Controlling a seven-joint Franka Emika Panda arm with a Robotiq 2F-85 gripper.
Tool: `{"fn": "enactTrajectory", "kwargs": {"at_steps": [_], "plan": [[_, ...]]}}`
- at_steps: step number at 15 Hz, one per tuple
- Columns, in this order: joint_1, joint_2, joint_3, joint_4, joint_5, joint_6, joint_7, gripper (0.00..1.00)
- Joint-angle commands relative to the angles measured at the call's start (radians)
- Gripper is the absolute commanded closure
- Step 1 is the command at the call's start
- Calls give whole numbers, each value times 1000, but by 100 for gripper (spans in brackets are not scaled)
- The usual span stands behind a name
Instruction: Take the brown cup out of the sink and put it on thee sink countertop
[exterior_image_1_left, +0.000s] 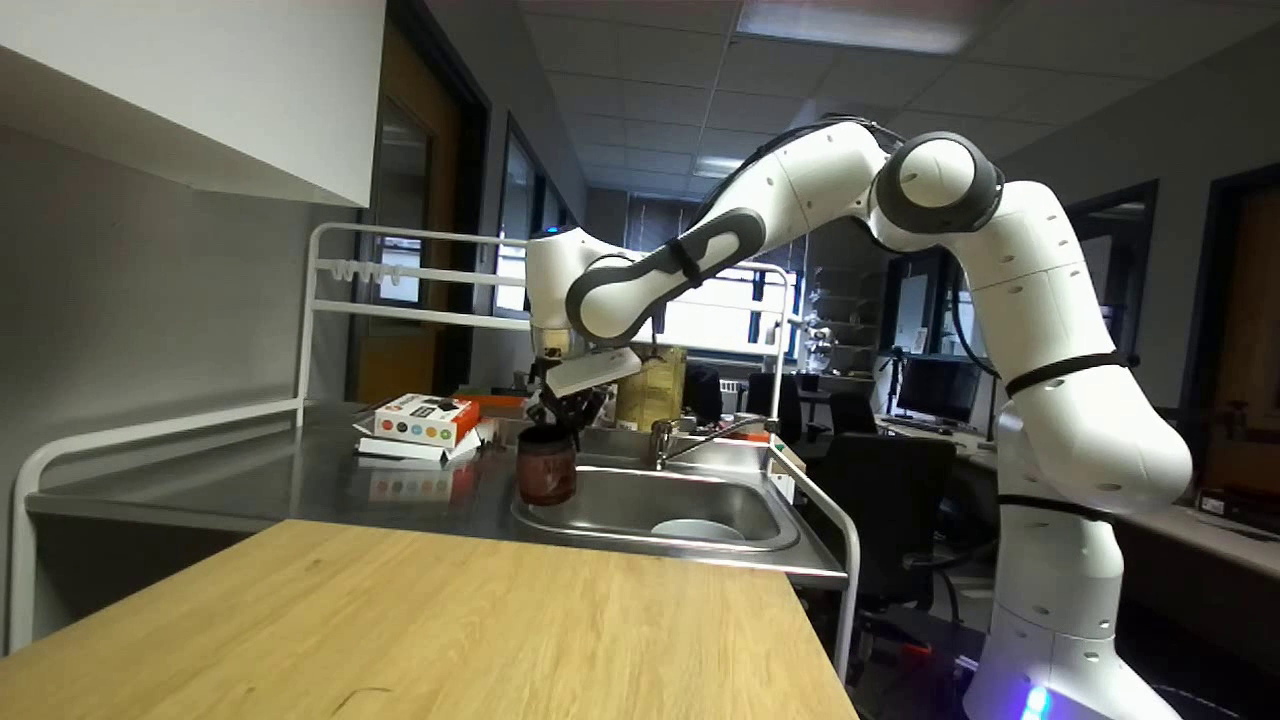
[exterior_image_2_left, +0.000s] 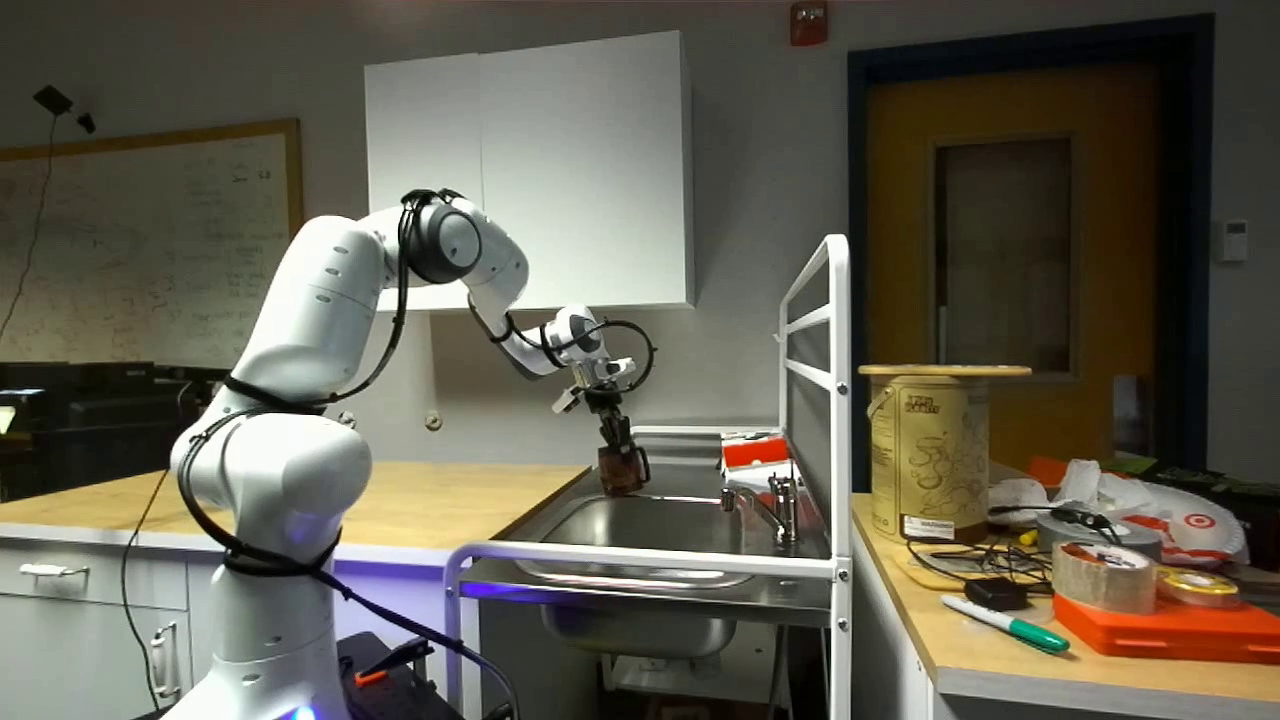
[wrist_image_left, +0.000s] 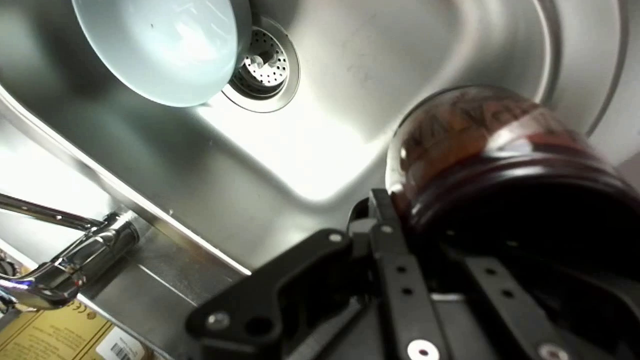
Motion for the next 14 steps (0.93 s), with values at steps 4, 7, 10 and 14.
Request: {"fn": "enactTrajectory", "kwargs": {"at_steps": [4,7,10,14], "plan": [[8,146,15,235,-2,-55,-39,94],[-10,203,24,290,41,7,-118,94],[-14,243,21,329,78,28,-183,95],[-14,261,13,356,110,15,-253,65]]}}
